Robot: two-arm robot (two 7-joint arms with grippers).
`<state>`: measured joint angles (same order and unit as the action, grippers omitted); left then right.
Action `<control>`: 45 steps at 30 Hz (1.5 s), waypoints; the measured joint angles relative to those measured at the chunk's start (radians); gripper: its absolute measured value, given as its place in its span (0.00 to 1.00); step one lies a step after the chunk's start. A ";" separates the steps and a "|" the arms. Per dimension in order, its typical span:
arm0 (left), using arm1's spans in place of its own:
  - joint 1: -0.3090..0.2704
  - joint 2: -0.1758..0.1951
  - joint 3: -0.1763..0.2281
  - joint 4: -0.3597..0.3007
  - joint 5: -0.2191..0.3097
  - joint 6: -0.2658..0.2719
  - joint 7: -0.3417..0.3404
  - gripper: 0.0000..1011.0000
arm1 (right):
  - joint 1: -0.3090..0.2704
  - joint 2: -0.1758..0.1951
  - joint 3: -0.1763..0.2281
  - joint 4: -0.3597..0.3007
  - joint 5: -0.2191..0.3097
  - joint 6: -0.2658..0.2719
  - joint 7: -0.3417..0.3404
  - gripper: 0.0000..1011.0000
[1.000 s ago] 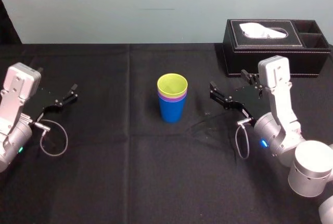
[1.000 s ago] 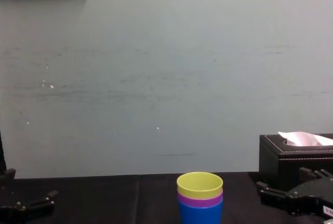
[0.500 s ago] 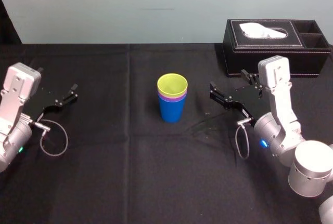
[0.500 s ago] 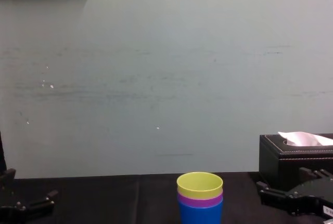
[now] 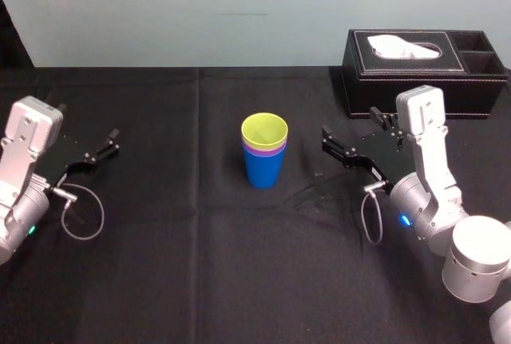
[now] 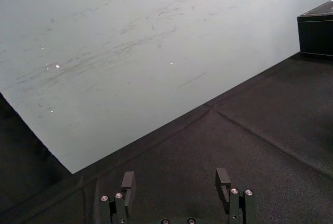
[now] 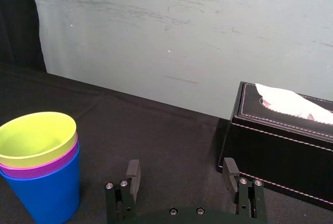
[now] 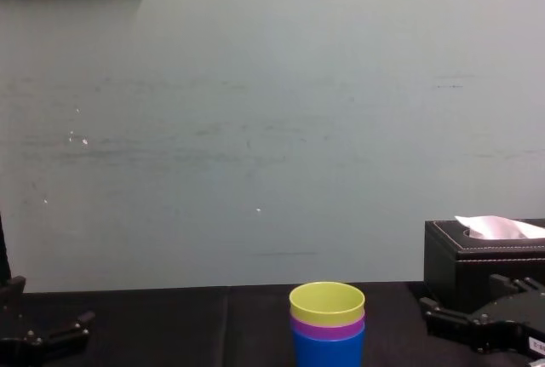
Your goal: Stack the three plastic cups sequentially using one hand.
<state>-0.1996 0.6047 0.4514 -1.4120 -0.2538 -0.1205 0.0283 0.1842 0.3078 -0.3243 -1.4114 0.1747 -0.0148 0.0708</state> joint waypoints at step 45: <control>0.000 0.000 0.000 0.000 0.000 0.000 0.000 1.00 | 0.000 0.000 0.000 0.000 0.000 0.000 0.000 0.99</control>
<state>-0.1995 0.6047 0.4514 -1.4120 -0.2539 -0.1206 0.0283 0.1842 0.3078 -0.3243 -1.4114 0.1747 -0.0148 0.0708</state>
